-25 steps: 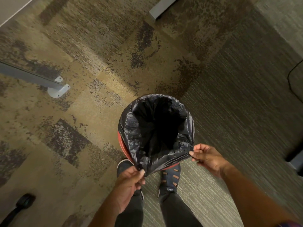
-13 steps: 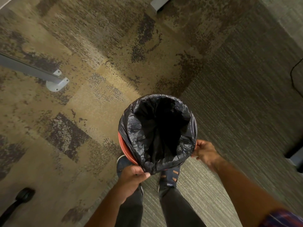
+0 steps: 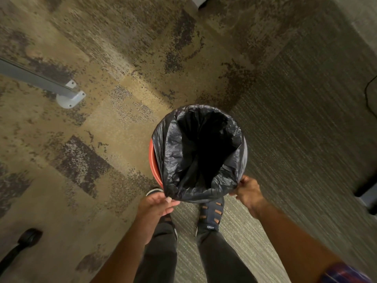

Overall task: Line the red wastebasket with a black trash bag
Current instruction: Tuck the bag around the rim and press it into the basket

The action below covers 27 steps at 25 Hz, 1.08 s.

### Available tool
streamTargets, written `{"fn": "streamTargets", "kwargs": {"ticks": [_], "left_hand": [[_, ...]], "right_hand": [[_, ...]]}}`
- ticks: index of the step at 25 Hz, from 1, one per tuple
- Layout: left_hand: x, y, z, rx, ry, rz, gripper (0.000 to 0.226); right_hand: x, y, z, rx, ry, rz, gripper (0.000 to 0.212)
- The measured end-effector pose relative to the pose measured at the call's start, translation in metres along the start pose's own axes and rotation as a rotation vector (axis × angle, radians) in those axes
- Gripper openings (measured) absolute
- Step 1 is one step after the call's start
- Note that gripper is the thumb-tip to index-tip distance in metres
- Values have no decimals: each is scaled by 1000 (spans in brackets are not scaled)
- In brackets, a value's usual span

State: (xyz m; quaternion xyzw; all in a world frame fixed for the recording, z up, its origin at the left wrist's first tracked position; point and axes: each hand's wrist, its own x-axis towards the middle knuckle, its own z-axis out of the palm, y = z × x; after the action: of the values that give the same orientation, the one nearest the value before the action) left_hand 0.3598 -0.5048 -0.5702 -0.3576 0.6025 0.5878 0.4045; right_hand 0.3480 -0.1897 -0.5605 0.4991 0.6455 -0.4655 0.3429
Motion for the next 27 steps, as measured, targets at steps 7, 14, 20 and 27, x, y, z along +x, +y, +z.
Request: {"fn": "streamTargets", "kwargs": {"ticks": [7, 14, 20, 27], "left_hand": [[20, 13, 17, 188, 224, 69, 38], [25, 27, 10, 106, 309, 144, 39], [20, 41, 13, -86, 396, 171, 30], [23, 46, -5, -62, 402, 314, 28]], "right_hand": [[-21, 2, 13, 74, 81, 6, 34], [-67, -43, 11, -234, 609, -758, 5], [-53, -191, 103, -1014, 124, -1352, 23], [-15, -244, 125, -1546, 58, -1424, 42]]}}
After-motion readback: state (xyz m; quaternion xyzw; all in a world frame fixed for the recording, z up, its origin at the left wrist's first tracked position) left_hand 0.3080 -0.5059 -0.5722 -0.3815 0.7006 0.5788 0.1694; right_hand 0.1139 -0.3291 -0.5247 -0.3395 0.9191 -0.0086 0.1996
